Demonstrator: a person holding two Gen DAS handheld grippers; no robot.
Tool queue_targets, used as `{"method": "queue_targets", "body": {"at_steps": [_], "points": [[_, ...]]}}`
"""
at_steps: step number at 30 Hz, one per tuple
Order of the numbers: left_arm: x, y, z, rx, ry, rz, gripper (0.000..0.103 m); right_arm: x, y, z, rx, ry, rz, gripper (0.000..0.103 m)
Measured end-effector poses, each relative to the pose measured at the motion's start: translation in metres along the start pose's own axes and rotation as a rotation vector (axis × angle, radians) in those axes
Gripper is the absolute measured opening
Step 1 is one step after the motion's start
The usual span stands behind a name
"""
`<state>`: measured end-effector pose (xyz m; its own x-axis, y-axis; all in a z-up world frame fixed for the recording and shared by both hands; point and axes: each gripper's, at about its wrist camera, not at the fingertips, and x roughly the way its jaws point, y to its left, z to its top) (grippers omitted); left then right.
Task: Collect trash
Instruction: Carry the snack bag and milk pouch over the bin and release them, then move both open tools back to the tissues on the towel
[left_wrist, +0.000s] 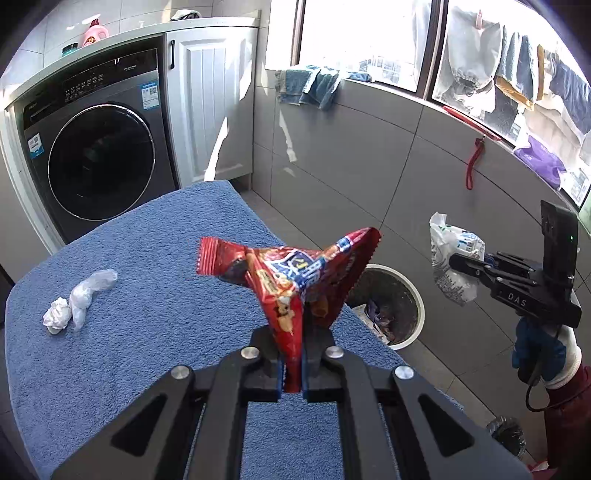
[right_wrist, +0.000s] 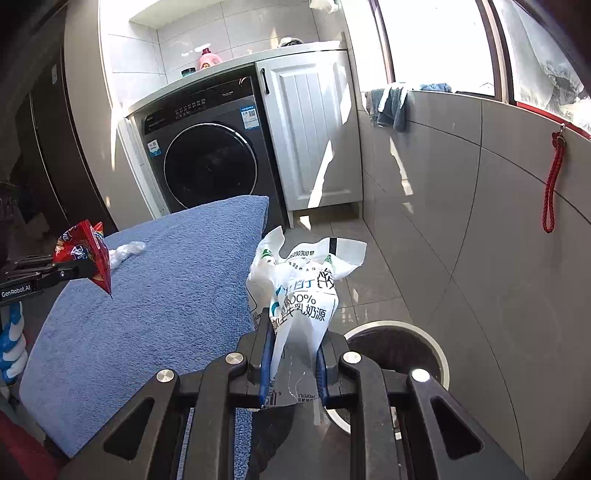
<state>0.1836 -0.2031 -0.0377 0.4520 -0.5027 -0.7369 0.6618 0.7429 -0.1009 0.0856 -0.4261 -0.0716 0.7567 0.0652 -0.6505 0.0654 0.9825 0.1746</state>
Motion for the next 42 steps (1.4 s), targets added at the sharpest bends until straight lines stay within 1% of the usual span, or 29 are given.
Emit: {"method": "queue_targets", "body": {"at_steps": [4, 8, 11, 15, 18, 21, 25, 27, 29, 30, 31, 32, 34, 39, 42], "points": [[0.046, -0.045, 0.022, 0.097, 0.057, -0.058, 0.006, 0.010, -0.041, -0.014, 0.070, 0.045, -0.052, 0.018], [0.093, -0.088, 0.040, 0.169, 0.118, -0.104, 0.006, 0.028, -0.074, -0.026, 0.136, 0.091, -0.086, 0.018], [0.127, -0.110, 0.050, 0.212, 0.157, -0.131, 0.006, 0.044, -0.093, -0.033, 0.180, 0.121, -0.101, 0.018], [0.170, -0.132, 0.058, 0.237, 0.218, -0.154, 0.006, 0.065, -0.113, -0.039, 0.215, 0.154, -0.120, 0.018], [0.202, -0.142, 0.063, 0.227, 0.265, -0.162, 0.006, 0.082, -0.123, -0.042, 0.229, 0.179, -0.129, 0.019], [0.233, -0.144, 0.066, 0.169, 0.318, -0.191, 0.008, 0.097, -0.134, -0.046, 0.250, 0.204, -0.135, 0.021], [0.262, -0.148, 0.071, 0.125, 0.352, -0.201, 0.008, 0.111, -0.149, -0.055, 0.263, 0.239, -0.143, 0.022], [0.275, -0.149, 0.071, 0.090, 0.379, -0.220, 0.008, 0.117, -0.153, -0.058, 0.267, 0.254, -0.143, 0.023], [0.285, -0.148, 0.070, 0.056, 0.403, -0.237, 0.010, 0.122, -0.157, -0.063, 0.270, 0.269, -0.146, 0.024], [0.289, -0.149, 0.069, 0.042, 0.417, -0.250, 0.011, 0.127, -0.158, -0.061, 0.269, 0.277, -0.149, 0.026], [0.292, -0.149, 0.068, 0.029, 0.430, -0.256, 0.018, 0.131, -0.159, -0.061, 0.268, 0.283, -0.153, 0.028], [0.294, -0.149, 0.068, 0.018, 0.435, -0.259, 0.030, 0.133, -0.161, -0.063, 0.269, 0.286, -0.152, 0.029], [0.294, -0.152, 0.069, 0.003, 0.426, -0.263, 0.041, 0.134, -0.162, -0.065, 0.271, 0.288, -0.156, 0.041], [0.280, -0.154, 0.072, 0.007, 0.394, -0.255, 0.041, 0.129, -0.158, -0.064, 0.258, 0.283, -0.169, 0.042], [0.261, -0.145, 0.076, 0.005, 0.360, -0.238, 0.041, 0.119, -0.151, -0.059, 0.239, 0.266, -0.185, 0.043]]}}
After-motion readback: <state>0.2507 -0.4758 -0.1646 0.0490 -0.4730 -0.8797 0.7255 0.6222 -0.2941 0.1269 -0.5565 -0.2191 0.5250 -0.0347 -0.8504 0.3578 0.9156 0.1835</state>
